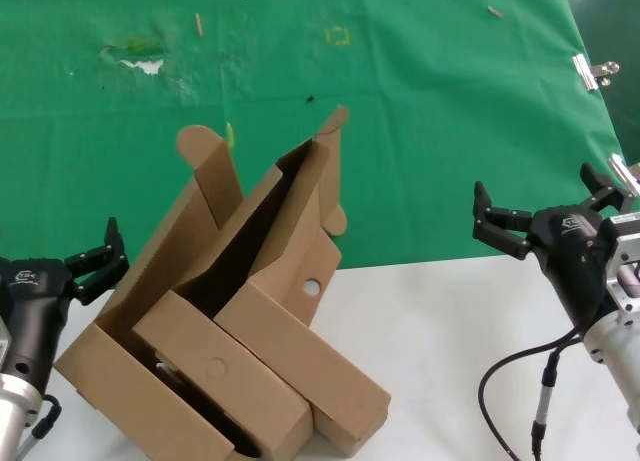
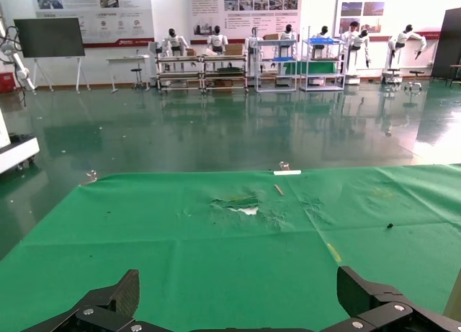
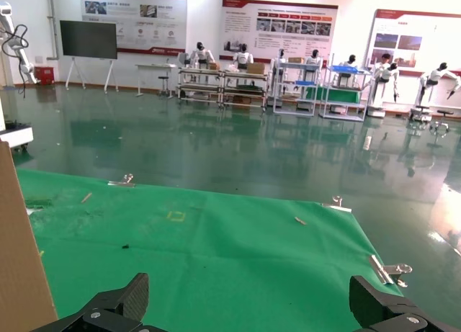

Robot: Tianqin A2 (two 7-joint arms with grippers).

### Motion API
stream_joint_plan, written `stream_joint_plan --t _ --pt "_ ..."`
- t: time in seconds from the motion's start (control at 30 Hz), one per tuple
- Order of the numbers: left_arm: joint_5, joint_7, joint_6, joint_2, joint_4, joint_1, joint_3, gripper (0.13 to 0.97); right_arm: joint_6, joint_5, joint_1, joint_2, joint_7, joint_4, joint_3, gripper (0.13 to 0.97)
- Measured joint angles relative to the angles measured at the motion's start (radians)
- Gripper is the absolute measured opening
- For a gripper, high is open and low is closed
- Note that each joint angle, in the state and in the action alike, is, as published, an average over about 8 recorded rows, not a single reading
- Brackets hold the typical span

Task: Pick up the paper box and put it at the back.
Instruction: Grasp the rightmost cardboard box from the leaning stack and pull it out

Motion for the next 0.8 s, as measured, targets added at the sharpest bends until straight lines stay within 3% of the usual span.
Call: stream_joint_plan --t 0.43,0.6,0.8 --pt "0.000 0.000 0.000 0.000 0.000 0.000 0.000 0.966 -0.023 0.013 -0.017 0.007 0.003 0.040 0.015 0.966" --pt "0.000 0.000 0.000 0.000 0.000 0.000 0.000 0.957 -0.138 0.068 -0.075 0.022 -0.034 0.168 0.097 0.966" --pt "0.000 0.000 0.000 0.000 0.000 0.000 0.000 0.931 -0.340 0.148 -0.127 0.054 -0.186 0.218 0.249 0.966"
